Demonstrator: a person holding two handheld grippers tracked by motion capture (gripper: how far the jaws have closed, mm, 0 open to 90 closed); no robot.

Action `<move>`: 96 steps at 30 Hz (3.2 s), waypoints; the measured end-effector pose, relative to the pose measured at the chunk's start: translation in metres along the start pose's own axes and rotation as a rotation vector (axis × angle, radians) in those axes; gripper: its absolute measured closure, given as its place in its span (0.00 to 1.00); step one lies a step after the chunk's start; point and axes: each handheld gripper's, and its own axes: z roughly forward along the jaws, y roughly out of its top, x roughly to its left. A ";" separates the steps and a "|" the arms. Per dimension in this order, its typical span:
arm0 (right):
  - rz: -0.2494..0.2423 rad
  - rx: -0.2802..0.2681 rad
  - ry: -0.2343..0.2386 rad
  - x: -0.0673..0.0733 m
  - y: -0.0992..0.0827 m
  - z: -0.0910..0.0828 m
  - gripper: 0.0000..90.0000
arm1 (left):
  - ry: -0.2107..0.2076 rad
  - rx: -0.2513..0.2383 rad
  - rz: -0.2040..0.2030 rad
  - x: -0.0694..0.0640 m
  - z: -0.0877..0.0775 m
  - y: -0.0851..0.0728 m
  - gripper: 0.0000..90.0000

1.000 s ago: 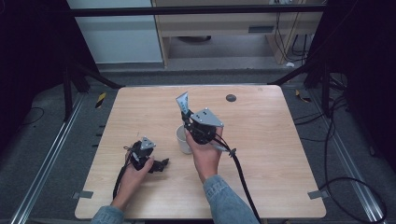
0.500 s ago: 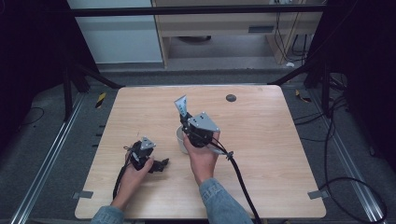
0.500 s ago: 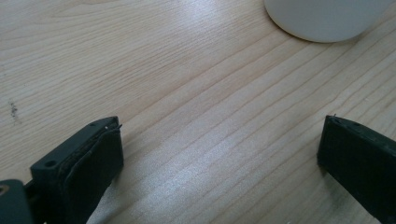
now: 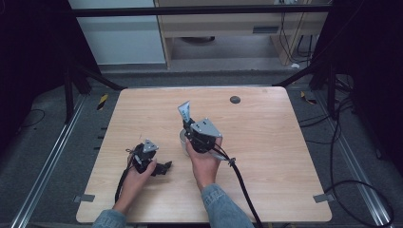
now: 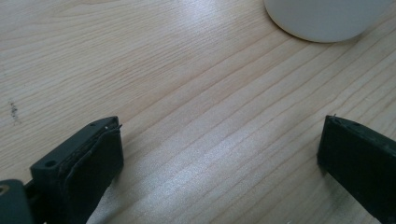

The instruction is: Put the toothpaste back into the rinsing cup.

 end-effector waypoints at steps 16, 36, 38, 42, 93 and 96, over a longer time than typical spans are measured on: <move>0.008 0.003 -0.001 0.000 -0.006 0.002 0.85 | 0.000 0.002 0.002 0.000 0.000 0.000 0.00; 0.013 0.023 -0.003 0.001 -0.016 0.004 0.85 | 0.000 0.002 0.002 0.000 0.000 0.000 0.00; 0.016 0.025 -0.005 0.000 -0.017 0.004 0.85 | 0.000 0.002 0.002 0.000 0.000 0.000 0.00; 0.019 0.029 -0.009 -0.002 -0.019 0.005 0.85 | 0.000 0.002 0.002 0.000 0.000 0.000 0.00; 0.095 0.112 0.018 -0.022 -0.026 0.018 0.81 | -0.003 0.002 0.003 0.001 0.000 0.000 0.00; 0.097 0.113 0.017 -0.023 -0.025 0.018 0.81 | -0.003 0.002 0.003 0.001 0.000 0.000 0.00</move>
